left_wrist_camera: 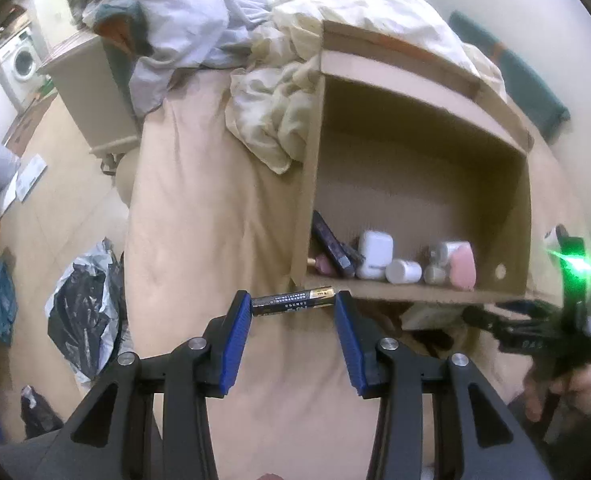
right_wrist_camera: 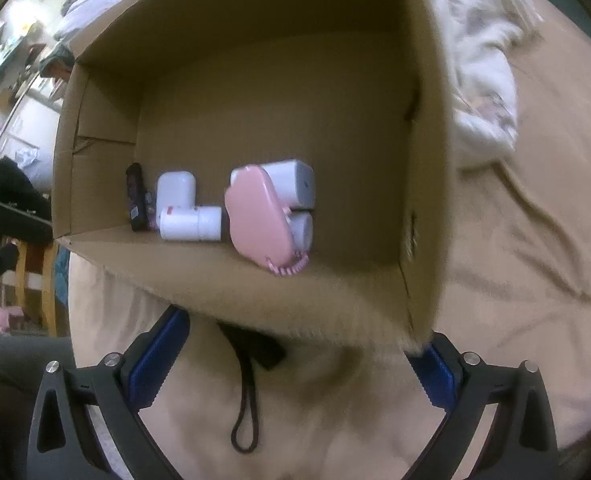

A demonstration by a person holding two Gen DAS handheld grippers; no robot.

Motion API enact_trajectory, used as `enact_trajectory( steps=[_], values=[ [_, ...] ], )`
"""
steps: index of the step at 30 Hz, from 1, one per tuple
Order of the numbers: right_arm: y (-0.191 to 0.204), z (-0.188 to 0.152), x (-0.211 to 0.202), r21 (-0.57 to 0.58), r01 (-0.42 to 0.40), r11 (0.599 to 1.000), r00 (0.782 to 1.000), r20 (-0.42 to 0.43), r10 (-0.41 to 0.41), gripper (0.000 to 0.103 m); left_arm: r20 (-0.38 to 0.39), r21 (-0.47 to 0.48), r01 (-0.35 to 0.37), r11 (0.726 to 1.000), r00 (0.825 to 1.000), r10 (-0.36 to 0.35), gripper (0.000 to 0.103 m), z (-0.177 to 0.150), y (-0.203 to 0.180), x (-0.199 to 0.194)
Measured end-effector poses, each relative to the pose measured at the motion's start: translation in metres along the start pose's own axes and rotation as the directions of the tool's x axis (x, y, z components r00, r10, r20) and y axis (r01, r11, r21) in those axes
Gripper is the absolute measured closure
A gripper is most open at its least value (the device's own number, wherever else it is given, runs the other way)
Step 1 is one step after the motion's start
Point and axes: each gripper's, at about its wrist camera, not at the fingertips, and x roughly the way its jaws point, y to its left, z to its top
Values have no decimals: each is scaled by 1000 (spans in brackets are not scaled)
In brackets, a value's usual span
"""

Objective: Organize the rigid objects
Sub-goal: 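Lift the battery with the left tool while the right tool reaches for the white remote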

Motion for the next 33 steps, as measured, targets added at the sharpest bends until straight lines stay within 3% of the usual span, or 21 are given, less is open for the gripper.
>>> enact_trajectory(
  steps=[5,9,12,15,19,22,24,26,29,33],
  values=[
    [4,2,18,-6,0,1000,1000,-17,-1,0,-4,-16,11,1000,1000,-11,64,-2,1,5],
    [-3,-2,20,54,-65,996,998,-2,65,0,-25,-14,23,1000,999,-23,64,-4,-2,10],
    [9,-6,25,-24,-77,997,996,-40,76,0,-23,-6,19,1000,1000,-19,64,-3,-6,12],
    [33,-17,22,-175,-63,983,997,-47,56,0,-25,-14,18,1000,1000,-18,64,-3,-6,13],
    [65,-37,6,-328,-149,933,989,-60,137,0,-23,-32,16,999,1000,-17,64,-2,-2,12],
    [88,-62,1,-425,-259,867,965,-139,221,0,-24,-51,23,998,999,-24,64,-1,2,11],
    [102,-82,0,-495,-299,816,953,-198,229,0,-18,-65,24,998,1000,-26,64,0,5,9],
    [110,-95,1,-536,-286,794,956,-220,195,0,-11,-79,23,997,1000,-24,64,2,8,7],
    [107,-92,-2,-515,-248,821,965,-202,165,0,-8,-93,18,996,1000,-19,64,2,12,6],
    [84,-58,-15,-415,-201,887,979,-99,176,0,-8,-111,9,994,1000,-10,64,3,16,7]
  ],
)
